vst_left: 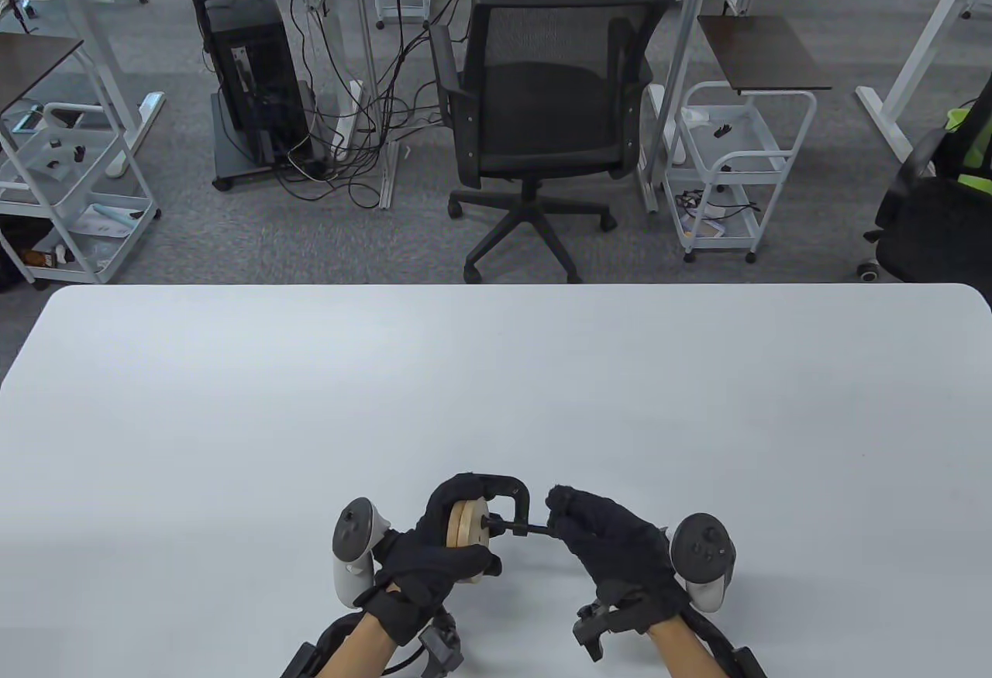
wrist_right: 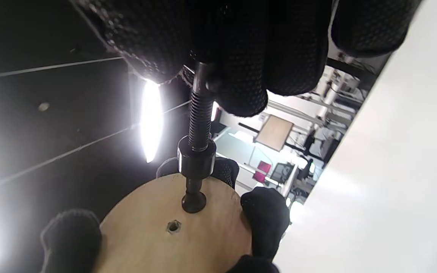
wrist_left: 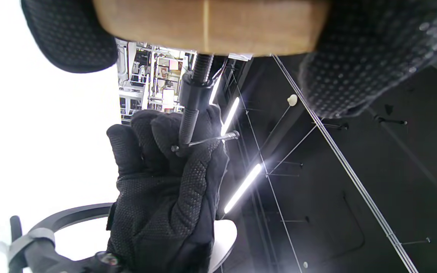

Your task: Screw the clamp shut

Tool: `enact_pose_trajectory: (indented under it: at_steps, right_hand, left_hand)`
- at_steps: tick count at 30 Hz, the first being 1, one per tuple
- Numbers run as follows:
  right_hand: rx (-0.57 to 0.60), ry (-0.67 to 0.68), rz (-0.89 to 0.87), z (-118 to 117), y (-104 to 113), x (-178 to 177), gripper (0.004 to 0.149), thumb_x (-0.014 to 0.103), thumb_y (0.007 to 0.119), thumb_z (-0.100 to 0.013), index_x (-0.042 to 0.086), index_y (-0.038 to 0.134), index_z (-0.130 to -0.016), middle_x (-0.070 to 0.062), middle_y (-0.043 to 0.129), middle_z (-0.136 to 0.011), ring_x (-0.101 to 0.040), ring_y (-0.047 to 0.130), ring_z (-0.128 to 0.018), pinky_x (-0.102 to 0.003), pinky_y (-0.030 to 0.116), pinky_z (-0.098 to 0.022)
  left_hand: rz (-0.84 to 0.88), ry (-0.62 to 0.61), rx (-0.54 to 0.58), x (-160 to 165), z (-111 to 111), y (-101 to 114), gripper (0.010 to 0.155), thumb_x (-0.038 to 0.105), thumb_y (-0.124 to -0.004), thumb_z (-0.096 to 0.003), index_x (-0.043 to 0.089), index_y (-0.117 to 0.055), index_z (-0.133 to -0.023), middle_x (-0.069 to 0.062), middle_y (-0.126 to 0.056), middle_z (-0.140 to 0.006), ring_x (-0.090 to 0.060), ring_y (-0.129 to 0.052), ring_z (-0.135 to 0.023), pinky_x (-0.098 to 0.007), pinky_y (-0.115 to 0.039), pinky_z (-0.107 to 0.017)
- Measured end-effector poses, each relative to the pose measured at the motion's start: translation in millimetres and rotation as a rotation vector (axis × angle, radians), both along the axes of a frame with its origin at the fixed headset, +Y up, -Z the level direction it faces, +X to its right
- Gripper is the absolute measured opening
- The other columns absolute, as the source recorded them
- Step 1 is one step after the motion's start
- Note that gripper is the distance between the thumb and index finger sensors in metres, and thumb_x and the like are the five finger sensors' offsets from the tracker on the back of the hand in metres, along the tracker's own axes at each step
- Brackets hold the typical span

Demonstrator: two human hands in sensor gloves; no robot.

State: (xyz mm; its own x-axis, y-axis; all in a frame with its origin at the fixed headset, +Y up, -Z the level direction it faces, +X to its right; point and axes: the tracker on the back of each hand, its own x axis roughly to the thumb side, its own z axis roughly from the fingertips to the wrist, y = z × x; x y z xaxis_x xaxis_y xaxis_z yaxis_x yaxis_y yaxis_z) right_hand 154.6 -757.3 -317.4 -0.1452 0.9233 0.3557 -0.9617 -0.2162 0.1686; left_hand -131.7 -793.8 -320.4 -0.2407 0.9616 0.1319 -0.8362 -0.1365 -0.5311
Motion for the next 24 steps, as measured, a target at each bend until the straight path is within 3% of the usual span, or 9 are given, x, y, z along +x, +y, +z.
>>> enact_pose_trajectory:
  at_steps: [4,10,17,21,24]
  right_hand:
    - [-0.127,0.028,-0.077,-3,-7,1,0.054,0.036,0.086,-0.045,0.005,0.081,-0.090,-0.006,0.102,-0.062,-0.035,0.094,-0.061,-0.058,0.075,-0.048]
    - [-0.094,0.003,-0.044,-3,-7,1,0.055,0.036,0.085,-0.046,0.005,0.080,-0.091,-0.009,0.101,-0.066,-0.037,0.091,-0.065,-0.059,0.074,-0.049]
    - [0.156,-0.091,0.171,3,9,6,0.056,0.036,0.084,-0.046,0.008,0.077,-0.094,-0.011,0.096,-0.075,-0.039,0.085,-0.073,-0.062,0.070,-0.051]
    - [0.355,-0.058,0.401,9,15,-2,0.062,0.027,0.085,-0.045,0.019,0.064,-0.103,-0.008,0.077,-0.097,-0.042,0.071,-0.085,-0.062,0.065,-0.057]
    - [0.546,-0.039,0.635,15,19,-12,0.072,0.023,0.088,-0.042,0.030,0.053,-0.105,0.001,0.058,-0.108,-0.033,0.067,-0.083,-0.048,0.067,-0.056]
  left_hand:
    - [-0.019,-0.005,0.017,2,0,1,0.097,0.058,-0.099,-0.0440,0.035,-0.036,-0.114,0.000,-0.032,-0.124,-0.058,-0.053,-0.100,-0.062,-0.081,-0.056]
    - [-0.023,0.008,0.010,0,0,1,0.097,0.057,-0.099,-0.0441,0.035,-0.036,-0.114,0.000,-0.032,-0.124,-0.058,-0.053,-0.100,-0.062,-0.081,-0.056]
    - [0.007,0.054,-0.033,-8,-3,-5,0.097,0.057,-0.099,-0.0444,0.035,-0.035,-0.114,0.000,-0.031,-0.124,-0.058,-0.053,-0.100,-0.063,-0.081,-0.056]
    - [0.054,0.057,-0.072,-11,-6,-8,0.097,0.058,-0.099,-0.0448,0.035,-0.034,-0.114,-0.001,-0.031,-0.124,-0.058,-0.052,-0.100,-0.062,-0.081,-0.056]
    - [0.083,0.059,-0.087,-12,-6,-8,0.097,0.058,-0.098,-0.0452,0.035,-0.034,-0.114,-0.001,-0.030,-0.124,-0.058,-0.052,-0.100,-0.062,-0.081,-0.056]
